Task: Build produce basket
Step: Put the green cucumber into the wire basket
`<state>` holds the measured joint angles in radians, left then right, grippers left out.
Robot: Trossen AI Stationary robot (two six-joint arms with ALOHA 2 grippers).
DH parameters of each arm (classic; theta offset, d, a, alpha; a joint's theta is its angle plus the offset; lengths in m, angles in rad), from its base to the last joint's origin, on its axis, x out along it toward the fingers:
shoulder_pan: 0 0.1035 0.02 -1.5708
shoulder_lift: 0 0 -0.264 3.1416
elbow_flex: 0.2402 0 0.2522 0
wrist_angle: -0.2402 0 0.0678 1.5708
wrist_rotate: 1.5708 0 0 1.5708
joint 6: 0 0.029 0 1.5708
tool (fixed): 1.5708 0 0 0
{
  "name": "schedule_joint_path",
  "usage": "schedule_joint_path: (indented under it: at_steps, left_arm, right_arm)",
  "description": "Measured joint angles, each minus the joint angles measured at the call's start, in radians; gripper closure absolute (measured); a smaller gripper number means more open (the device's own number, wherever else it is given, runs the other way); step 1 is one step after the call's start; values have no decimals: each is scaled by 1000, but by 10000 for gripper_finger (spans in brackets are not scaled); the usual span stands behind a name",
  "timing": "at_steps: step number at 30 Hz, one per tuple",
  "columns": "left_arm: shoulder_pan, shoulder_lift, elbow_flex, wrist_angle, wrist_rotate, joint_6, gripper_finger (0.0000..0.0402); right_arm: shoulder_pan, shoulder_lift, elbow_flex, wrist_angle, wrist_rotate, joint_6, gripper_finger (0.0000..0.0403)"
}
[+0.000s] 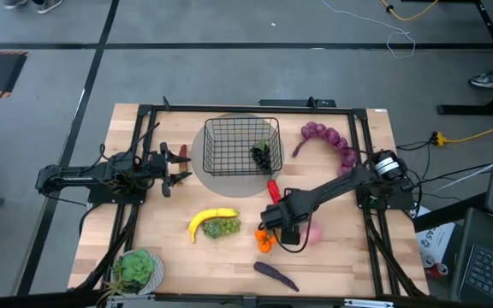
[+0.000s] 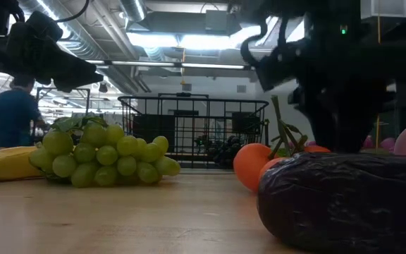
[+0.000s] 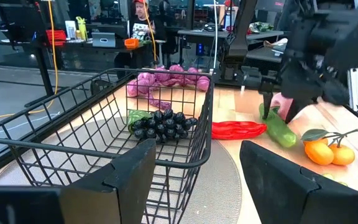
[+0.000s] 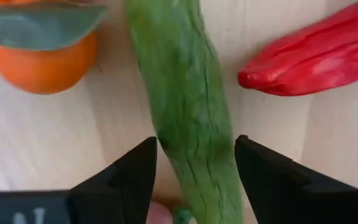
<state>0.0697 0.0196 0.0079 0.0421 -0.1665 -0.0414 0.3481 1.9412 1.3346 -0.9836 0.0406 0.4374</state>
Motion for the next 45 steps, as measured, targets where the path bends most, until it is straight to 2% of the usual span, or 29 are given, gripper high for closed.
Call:
schedule_joint_path:
  at_steps: [12, 15, 21, 25, 29, 32, 37, 45]
  left_arm:
    - [0, 0, 0, 0, 0, 0, 172]
    - [0, 0, 0, 0, 0, 0, 172]
    - [0, 0, 0, 0, 0, 0, 172]
    - [0, 0, 0, 0, 0, 0, 172]
    - [0, 0, 0, 0, 0, 0, 172]
    - [0, 0, 0, -1, 0, 0, 172]
    - [0, 0, 0, -1, 0, 0, 172]
    - [0, 0, 0, -2, 0, 0, 172]
  right_arm:
    - [3, 49, 0, 39, -33, 59, 190]
    - [3, 50, 0, 43, -74, 64, 215]
    - [3, 49, 0, 54, -77, 54, 299]
    - [3, 42, 3, 45, -78, 12, 304]
    - [3, 31, 81, -90, -56, -3, 304]
    - [5, 31, 161, -197, 0, -22, 304]
    - [9, 30, 279, -235, 19, -112, 304]
    - [2, 30, 466, -232, 67, -357, 304]
